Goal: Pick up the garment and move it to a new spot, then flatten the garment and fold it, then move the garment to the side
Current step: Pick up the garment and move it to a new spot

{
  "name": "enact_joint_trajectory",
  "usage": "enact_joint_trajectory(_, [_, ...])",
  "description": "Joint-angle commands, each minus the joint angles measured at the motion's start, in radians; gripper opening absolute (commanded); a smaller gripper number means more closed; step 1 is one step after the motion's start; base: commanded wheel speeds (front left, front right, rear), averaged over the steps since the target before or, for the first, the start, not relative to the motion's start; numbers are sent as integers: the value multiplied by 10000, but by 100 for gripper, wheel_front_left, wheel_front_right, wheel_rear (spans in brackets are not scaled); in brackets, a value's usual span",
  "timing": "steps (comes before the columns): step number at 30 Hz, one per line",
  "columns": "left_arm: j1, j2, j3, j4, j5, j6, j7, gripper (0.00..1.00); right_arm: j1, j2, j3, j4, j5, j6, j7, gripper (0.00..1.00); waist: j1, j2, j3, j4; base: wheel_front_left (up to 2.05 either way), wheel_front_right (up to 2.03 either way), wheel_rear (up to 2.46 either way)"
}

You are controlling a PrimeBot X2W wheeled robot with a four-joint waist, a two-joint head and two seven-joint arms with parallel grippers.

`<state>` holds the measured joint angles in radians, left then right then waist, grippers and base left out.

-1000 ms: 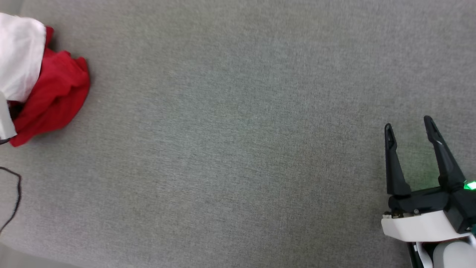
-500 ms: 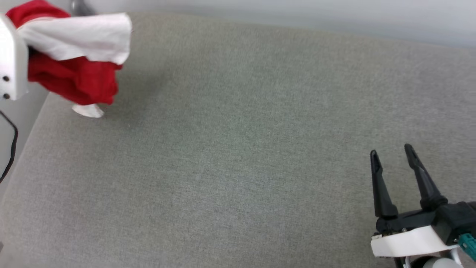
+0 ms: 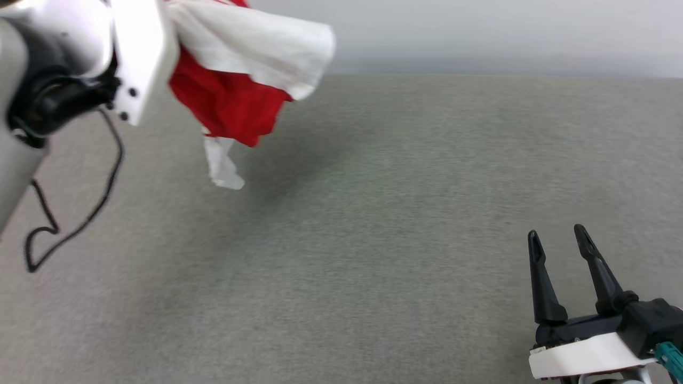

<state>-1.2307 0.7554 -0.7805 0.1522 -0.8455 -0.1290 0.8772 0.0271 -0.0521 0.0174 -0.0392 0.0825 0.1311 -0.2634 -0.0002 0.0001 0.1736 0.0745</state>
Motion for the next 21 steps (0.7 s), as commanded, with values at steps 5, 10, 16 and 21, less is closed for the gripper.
enact_joint_trajectory(5, [-323, -712, -719, -179, -286, 14, -124, 0, 84, 30, -24, 20, 138, -7, -21, 100, 2, -1, -44, -1274, 0, 0, 0])
enact_joint_trajectory(10, [-143, -1386, -1484, 97, -398, 14, -527, 0, -64, 33, -1, -8, 229, -5, -21, 100, 2, -1, 242, -1934, 0, 0, 0])
enact_joint_trajectory(16, [643, -2218, -2562, 738, -706, 14, -1341, 0, -332, 32, 129, -73, 337, -7, -21, 100, 2, -1, 741, -2475, 0, 0, 0])
enact_joint_trajectory(21, [1512, -2809, -3636, 1260, -1024, 14, -2093, 0, -575, 30, 122, -120, 391, -5, -21, 100, 2, -1, 1219, -2737, 0, 0, 0])
